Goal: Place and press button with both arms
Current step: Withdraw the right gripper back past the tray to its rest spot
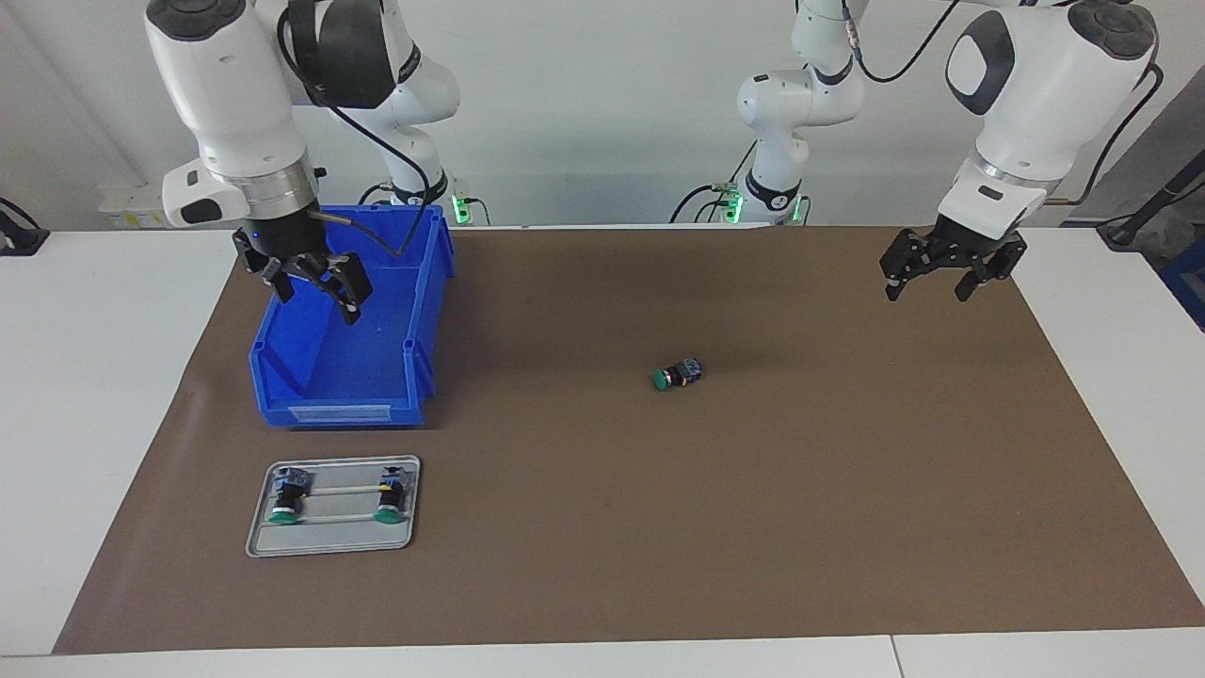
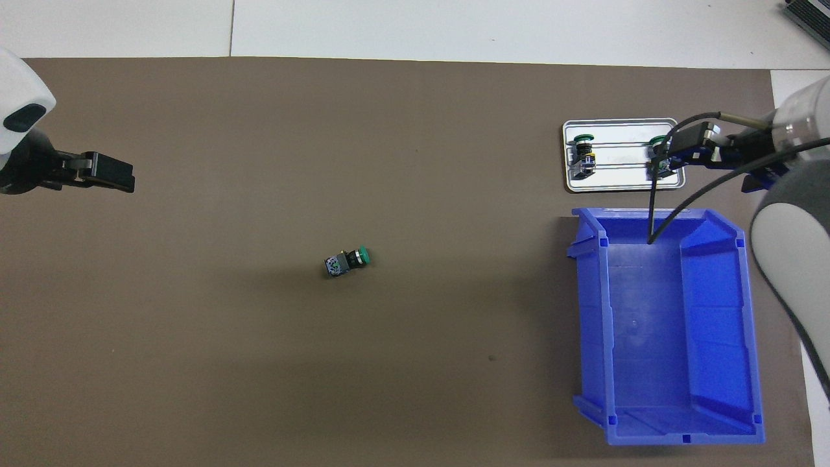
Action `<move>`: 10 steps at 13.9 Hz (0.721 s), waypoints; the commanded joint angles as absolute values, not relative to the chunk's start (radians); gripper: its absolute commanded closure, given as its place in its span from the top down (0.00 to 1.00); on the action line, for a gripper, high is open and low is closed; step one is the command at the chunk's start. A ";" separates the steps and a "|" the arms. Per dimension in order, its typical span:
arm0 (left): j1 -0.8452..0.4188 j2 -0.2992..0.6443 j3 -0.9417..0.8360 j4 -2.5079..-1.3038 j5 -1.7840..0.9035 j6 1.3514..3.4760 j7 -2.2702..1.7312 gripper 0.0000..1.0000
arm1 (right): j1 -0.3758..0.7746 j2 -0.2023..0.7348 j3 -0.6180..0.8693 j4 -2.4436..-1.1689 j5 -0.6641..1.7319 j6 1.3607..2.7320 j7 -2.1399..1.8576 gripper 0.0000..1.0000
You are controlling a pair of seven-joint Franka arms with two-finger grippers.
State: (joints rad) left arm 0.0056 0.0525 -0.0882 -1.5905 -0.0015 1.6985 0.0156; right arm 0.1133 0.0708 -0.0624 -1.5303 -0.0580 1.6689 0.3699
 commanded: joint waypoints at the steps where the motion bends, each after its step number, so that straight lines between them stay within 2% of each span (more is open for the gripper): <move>1: 0.012 0.023 -0.094 -1.621 0.017 1.698 0.005 1.00 | 0.022 0.012 -0.057 -1.537 -0.008 1.609 0.206 1.00; 4: 0.012 0.023 -0.094 -1.621 0.017 1.698 0.005 1.00 | 0.003 0.009 -0.055 -1.517 -0.028 1.565 0.132 1.00; 10: 0.012 0.023 -0.094 -1.621 0.017 1.698 0.005 1.00 | 0.021 0.048 -0.043 -1.486 -0.026 1.565 0.101 1.00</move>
